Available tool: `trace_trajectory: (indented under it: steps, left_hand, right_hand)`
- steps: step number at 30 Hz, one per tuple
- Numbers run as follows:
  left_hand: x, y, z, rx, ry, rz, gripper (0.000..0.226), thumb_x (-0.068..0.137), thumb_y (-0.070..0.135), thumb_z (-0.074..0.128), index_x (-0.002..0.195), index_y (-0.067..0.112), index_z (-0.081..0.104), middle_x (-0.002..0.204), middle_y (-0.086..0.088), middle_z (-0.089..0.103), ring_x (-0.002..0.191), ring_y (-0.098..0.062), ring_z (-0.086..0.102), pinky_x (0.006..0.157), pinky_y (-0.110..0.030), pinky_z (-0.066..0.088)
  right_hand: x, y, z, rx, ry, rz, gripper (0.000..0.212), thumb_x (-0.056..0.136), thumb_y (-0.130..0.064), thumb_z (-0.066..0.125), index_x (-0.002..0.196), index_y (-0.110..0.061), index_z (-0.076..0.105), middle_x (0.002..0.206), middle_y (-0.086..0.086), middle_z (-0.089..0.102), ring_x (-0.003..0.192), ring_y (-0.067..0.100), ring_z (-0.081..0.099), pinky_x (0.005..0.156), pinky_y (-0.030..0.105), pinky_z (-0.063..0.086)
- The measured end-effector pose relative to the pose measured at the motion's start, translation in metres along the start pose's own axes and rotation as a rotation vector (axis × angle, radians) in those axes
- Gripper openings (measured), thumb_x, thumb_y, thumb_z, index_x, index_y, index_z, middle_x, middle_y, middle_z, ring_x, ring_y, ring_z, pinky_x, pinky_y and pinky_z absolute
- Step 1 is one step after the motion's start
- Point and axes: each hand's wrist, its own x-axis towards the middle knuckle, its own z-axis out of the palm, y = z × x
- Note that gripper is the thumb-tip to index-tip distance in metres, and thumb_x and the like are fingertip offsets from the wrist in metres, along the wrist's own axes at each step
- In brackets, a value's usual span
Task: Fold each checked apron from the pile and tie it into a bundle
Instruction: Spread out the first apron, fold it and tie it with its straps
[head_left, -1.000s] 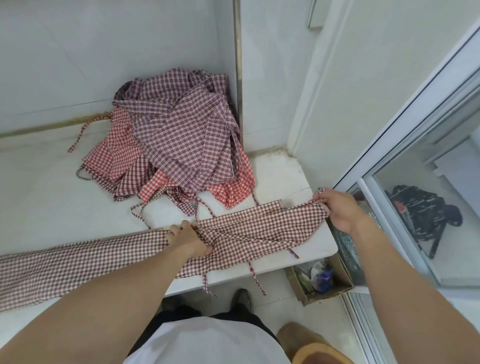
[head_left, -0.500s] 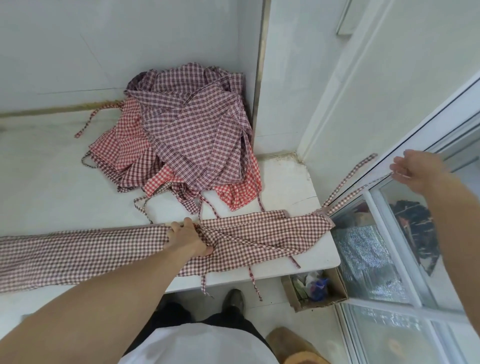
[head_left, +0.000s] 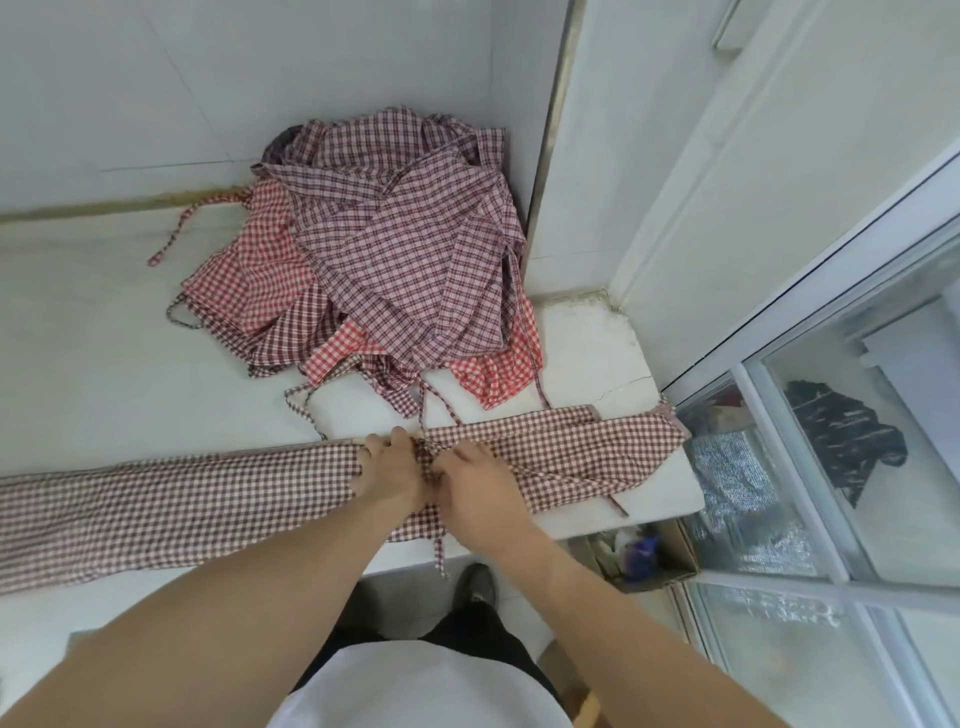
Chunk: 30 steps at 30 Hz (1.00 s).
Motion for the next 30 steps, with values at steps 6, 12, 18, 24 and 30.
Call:
trace_trajectory:
  steps: [6, 12, 18, 24, 30]
  left_hand:
    - [-0.004, -0.047, 0.008, -0.033, 0.155, 0.439, 0.045, 0.087, 0.038, 0.067, 0.123, 0.024, 0.046, 0.128, -0.003, 0.04, 0.121, -0.022, 0.042, 0.095, -0.039, 0.049]
    - [0.006, -0.143, -0.001, 0.126, 0.357, 0.463, 0.064, 0.091, 0.064, 0.021, 0.13, 0.027, 0.055, 0.128, -0.004, 0.049, 0.118, -0.026, 0.045, 0.101, -0.049, 0.038]
    - [0.038, -0.25, -0.043, 0.151, 0.459, 0.309, 0.061, 0.095, 0.059, 0.024, 0.132, 0.024, 0.057, 0.137, -0.007, 0.048, 0.127, -0.033, 0.042, 0.102, -0.061, 0.031]
    - [0.047, -0.276, -0.042, 0.149, 0.352, 0.211, 0.076, 0.092, 0.068, -0.007, 0.159, 0.032, -0.003, 0.167, -0.003, -0.003, 0.153, -0.029, -0.01, 0.116, -0.064, -0.012]
    - [0.043, -0.261, -0.038, 0.148, 0.302, 0.161, 0.071, 0.09, 0.06, -0.019, 0.151, 0.026, -0.03, 0.161, -0.007, -0.03, 0.147, -0.031, -0.03, 0.113, -0.068, -0.014]
  right_hand:
    - [-0.017, -0.001, 0.055, -0.15, 0.037, 0.182, 0.049, 0.104, -0.044, 0.028, 0.146, -0.027, 0.045, 0.157, -0.003, 0.037, 0.146, 0.022, 0.032, 0.119, 0.06, 0.016]
    - [-0.016, 0.01, 0.044, -0.33, -0.13, 0.261, 0.06, 0.101, -0.062, 0.009, 0.155, -0.038, -0.004, 0.164, -0.012, -0.009, 0.152, 0.018, -0.014, 0.114, 0.067, -0.011]
    - [0.001, 0.04, 0.001, -0.423, -0.301, 0.371, 0.065, 0.098, -0.065, 0.008, 0.154, -0.04, -0.012, 0.158, -0.016, -0.027, 0.15, 0.016, -0.021, 0.116, 0.063, -0.012]
    - [0.031, 0.009, -0.011, -0.503, -0.294, 0.633, 0.072, 0.098, -0.031, 0.046, 0.158, -0.03, 0.007, 0.166, 0.001, -0.011, 0.151, 0.036, -0.012, 0.117, 0.067, -0.002]
    - [0.063, -0.135, 0.092, -0.358, -0.115, -0.004, 0.059, 0.099, -0.024, 0.039, 0.156, -0.013, 0.026, 0.165, 0.015, 0.008, 0.151, 0.039, -0.001, 0.121, 0.058, 0.016]
